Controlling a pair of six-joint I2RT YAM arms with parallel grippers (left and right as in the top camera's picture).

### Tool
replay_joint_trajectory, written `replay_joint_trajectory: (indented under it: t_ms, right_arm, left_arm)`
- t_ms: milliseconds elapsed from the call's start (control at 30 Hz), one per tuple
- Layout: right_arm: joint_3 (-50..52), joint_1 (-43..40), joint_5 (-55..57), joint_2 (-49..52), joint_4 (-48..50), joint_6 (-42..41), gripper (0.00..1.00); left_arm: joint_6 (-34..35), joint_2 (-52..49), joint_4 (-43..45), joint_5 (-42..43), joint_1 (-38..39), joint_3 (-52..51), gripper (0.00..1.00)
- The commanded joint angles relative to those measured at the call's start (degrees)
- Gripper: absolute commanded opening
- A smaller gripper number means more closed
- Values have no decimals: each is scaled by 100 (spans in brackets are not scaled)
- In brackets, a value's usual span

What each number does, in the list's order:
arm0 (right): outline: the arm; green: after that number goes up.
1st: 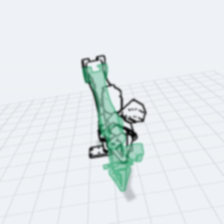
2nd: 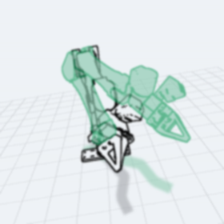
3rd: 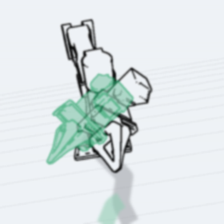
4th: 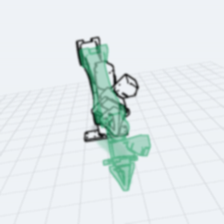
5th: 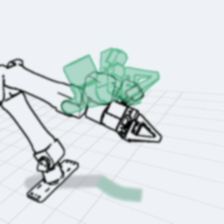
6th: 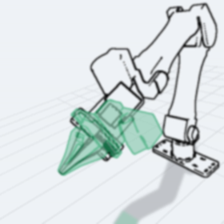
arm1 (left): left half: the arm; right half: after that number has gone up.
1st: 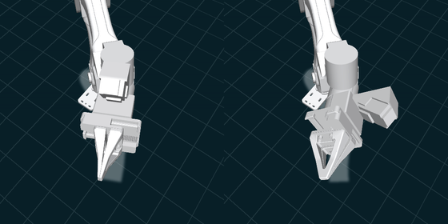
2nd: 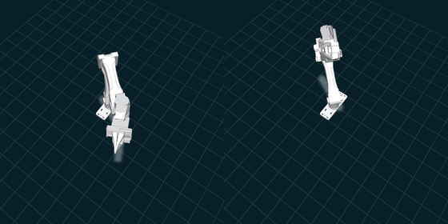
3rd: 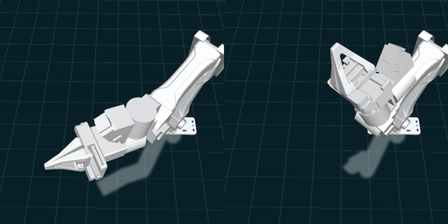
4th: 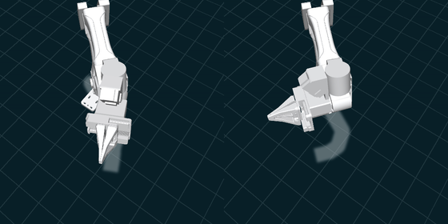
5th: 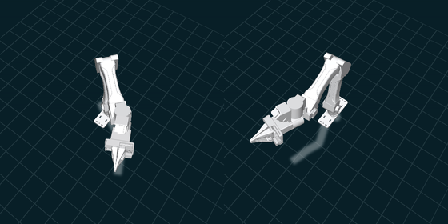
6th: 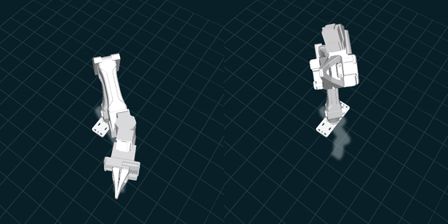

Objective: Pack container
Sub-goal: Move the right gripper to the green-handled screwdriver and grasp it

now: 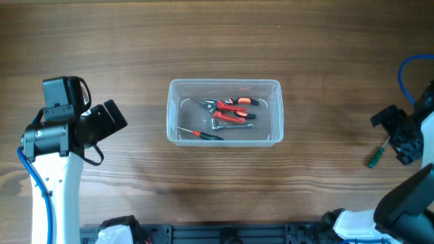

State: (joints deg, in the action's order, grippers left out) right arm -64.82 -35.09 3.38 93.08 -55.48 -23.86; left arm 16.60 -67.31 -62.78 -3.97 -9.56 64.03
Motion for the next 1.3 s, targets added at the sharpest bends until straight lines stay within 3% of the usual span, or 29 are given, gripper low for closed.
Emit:
replay_joint_trajectory:
  t_ms: [0, 733, 867, 1067, 1267]
  right_arm:
    - [175, -24, -87, 293, 278, 603, 100]
    - [1504, -24, -328, 562, 1991, 870, 98]
    - [1504, -24, -328, 562, 2015, 870, 91]
    - [1504, -24, -328, 562, 2006, 870, 66]
    - [1504, -24, -328, 562, 1991, 870, 49]
  left_arm:
    - [-136, -15, 17, 70, -42, 48, 100]
    - [-136, -15, 17, 70, -42, 48, 100]
    - [-136, -15, 15, 70, -42, 48, 100]
    - [-136, -15, -7, 72, -42, 48, 100]
    - [-136, -15, -31, 70, -42, 48, 100]
